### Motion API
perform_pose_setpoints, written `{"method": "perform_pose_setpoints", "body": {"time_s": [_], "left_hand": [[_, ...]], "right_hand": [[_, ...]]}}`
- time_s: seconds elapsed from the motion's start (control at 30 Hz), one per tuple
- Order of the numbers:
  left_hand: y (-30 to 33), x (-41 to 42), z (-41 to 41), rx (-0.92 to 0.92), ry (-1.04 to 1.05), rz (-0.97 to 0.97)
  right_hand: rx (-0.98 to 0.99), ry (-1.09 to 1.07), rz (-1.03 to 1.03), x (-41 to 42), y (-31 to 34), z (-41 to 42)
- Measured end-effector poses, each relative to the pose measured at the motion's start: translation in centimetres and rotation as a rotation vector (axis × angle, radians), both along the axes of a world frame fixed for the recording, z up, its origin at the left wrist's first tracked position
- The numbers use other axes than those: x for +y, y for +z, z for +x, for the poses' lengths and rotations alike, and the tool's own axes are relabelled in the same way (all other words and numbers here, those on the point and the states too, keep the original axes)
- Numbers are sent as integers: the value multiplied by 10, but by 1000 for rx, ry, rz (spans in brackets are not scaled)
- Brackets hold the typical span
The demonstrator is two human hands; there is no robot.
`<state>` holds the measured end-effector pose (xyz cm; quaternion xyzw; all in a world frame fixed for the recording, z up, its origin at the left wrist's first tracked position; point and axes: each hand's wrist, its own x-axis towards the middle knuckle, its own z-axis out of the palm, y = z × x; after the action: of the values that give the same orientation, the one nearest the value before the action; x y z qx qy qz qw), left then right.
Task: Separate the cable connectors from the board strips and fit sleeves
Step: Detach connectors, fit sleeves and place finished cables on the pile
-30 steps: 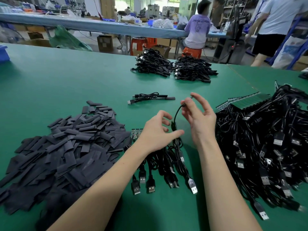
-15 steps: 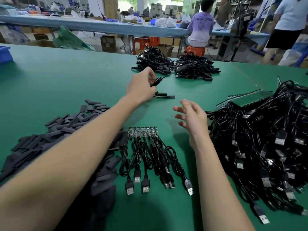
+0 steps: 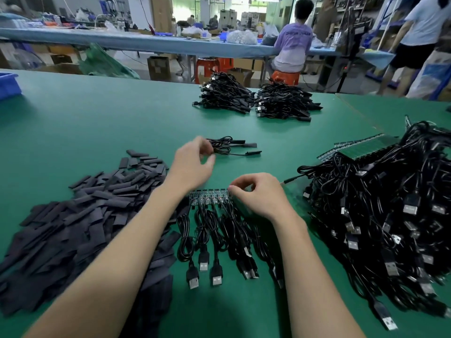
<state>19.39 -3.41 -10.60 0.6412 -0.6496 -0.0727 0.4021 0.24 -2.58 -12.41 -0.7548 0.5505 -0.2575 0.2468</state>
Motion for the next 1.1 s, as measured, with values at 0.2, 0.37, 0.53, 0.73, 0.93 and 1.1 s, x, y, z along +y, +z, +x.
{"method": "perform_pose_setpoints", "body": {"time_s": [0.2, 0.37, 0.53, 0.73, 0.93, 1.1], "left_hand": [[-13, 45, -12, -206, -134, 210], [0, 50, -13, 30, -263, 198], [5, 50, -14, 73, -277, 213], [10, 51, -17, 206, -321, 155], [14, 53, -18, 272, -395, 140], [14, 54, -17, 312, -442, 154]], "right_hand": [[-82, -20, 28, 2, 5, 7], [-347, 81, 182, 6, 15, -2], [-404, 97, 151, 10, 19, 0], [-626, 159, 183, 5, 19, 0], [-674, 179, 268, 1, 14, -4], [-714, 176, 317, 1, 13, -4]]}}
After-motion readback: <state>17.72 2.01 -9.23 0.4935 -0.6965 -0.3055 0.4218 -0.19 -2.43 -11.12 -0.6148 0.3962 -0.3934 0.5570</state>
